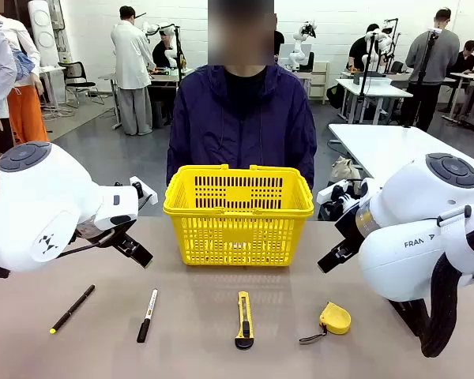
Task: Place the items the person wants into the basket.
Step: Pick up the item the person points to and place it in the Market Basket.
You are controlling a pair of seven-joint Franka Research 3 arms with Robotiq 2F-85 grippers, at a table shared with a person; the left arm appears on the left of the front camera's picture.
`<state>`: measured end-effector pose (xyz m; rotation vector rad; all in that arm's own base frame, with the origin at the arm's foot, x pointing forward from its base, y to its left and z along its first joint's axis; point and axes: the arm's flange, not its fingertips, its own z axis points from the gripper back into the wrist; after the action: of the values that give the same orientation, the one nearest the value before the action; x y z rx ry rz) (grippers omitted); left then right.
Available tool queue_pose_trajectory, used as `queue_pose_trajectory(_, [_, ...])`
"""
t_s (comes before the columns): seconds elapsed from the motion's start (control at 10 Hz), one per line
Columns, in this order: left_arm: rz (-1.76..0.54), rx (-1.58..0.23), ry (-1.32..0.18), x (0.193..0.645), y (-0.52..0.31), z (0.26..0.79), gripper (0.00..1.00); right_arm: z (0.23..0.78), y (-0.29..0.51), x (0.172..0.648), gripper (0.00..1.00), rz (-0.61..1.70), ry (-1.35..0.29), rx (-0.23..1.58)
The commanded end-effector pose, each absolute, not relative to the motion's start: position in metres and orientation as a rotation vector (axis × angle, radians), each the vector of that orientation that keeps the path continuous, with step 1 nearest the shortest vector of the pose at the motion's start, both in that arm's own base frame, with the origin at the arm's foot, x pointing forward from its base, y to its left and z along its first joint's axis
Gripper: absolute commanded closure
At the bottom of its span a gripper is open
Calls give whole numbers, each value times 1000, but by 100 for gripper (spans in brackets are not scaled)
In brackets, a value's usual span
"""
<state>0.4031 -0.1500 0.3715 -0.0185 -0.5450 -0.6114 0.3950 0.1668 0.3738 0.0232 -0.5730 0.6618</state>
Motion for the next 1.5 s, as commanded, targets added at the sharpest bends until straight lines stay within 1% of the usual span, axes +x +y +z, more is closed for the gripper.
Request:
queue_pose_trajectory(0.0, [-612,-19,-545,403,-150,372,0,374,167,395,0,662,-573,23])
queue_pose_trajectory(1.4, [-612,-19,-545,403,-150,372,0,374,167,395,0,662,-573,23])
